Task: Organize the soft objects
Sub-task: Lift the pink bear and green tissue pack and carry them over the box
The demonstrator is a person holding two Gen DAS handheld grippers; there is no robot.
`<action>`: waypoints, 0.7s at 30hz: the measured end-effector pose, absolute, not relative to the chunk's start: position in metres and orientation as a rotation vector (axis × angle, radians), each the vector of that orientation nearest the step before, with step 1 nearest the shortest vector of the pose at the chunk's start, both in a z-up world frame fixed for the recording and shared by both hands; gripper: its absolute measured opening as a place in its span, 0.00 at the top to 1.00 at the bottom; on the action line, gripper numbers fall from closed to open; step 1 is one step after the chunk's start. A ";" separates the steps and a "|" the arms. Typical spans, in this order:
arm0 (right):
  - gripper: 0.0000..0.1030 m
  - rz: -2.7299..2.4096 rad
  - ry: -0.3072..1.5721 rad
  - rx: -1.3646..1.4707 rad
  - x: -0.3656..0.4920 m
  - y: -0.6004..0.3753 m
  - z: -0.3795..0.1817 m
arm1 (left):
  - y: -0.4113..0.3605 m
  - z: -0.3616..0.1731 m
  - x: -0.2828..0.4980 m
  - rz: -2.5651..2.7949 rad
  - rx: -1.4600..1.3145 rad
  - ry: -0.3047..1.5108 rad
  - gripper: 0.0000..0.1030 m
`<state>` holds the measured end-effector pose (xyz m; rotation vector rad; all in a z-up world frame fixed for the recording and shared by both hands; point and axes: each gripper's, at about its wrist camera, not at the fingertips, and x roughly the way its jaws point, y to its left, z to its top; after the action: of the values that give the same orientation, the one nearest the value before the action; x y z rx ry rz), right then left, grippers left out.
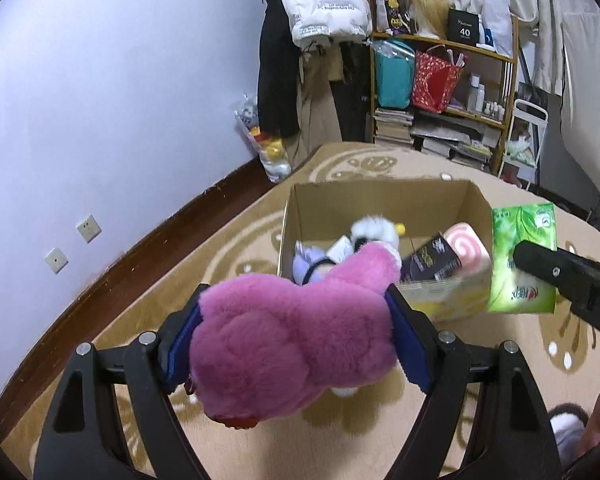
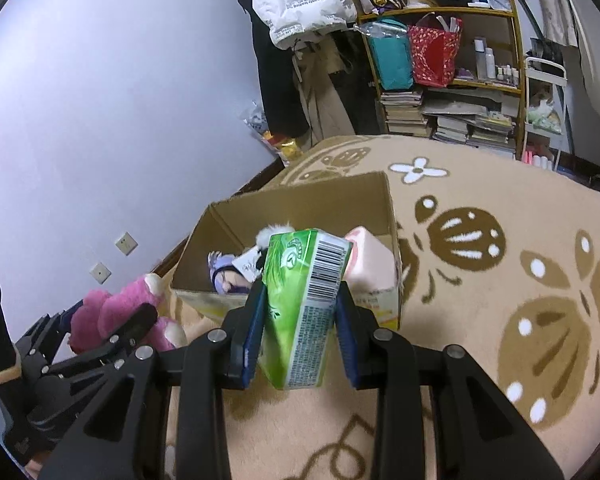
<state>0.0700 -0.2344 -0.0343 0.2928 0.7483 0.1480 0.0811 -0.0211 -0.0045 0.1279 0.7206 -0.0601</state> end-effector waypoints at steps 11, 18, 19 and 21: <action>0.66 0.161 0.712 0.249 0.109 -0.234 -0.039 | -0.036 -0.004 0.124 -0.068 0.218 0.653 0.20; 0.66 0.190 0.744 0.271 0.132 -0.228 -0.055 | -0.043 -0.014 0.149 -0.112 0.210 0.675 0.20; 0.66 0.192 0.747 0.274 0.134 -0.227 -0.057 | -0.045 -0.016 0.152 -0.112 0.223 0.671 0.20; 0.66 0.187 0.753 0.269 0.138 -0.226 -0.061 | -0.049 -0.019 0.159 -0.109 0.251 0.665 0.20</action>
<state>0.1375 -0.2264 -0.0607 0.2692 0.7531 0.1875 0.1594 -0.0495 -0.0187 0.2507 0.6652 -0.1091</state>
